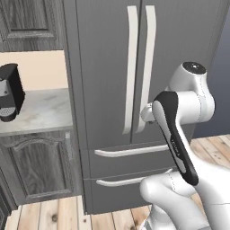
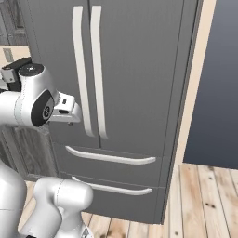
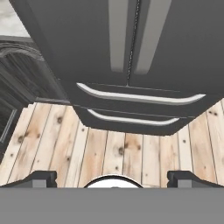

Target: Gather the garlic and corn from the fridge and place them on a tray on the dining counter. Then gather the steak and fish from the fridge and place them on the other tray.

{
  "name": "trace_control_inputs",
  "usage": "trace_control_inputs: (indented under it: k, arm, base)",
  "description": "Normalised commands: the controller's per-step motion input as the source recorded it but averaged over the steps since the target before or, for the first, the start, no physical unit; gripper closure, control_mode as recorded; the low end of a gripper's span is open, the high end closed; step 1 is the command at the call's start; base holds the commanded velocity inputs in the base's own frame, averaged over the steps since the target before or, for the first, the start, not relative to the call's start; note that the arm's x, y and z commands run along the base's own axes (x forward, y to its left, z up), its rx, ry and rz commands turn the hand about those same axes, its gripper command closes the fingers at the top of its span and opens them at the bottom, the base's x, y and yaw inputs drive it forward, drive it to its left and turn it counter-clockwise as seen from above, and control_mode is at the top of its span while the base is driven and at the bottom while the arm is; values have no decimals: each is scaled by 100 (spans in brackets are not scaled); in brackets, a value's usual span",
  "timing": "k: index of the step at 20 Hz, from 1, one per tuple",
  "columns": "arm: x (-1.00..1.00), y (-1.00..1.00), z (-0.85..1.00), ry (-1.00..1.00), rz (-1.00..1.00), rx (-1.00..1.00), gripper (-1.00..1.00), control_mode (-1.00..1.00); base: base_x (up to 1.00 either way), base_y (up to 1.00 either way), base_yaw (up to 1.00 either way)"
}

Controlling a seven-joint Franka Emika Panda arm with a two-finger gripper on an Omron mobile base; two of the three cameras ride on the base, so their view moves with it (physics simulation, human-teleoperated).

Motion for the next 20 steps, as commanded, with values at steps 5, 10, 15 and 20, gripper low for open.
trace_control_inputs:
  k: [5,10,15,20]
  arm:
    - [0,5,-1,-9,0,-1,-100,-100]
    - [16,37,10,-27,0,0,-100,-100]
    - [31,3,17,-4,-4,0,-100,-100]
    - [37,1,13,-3,-3,0,-100,-100]
  base:
    - [0,0,0]
    - [0,0,0]
    - [0,0,0]
    - [0,0,0]
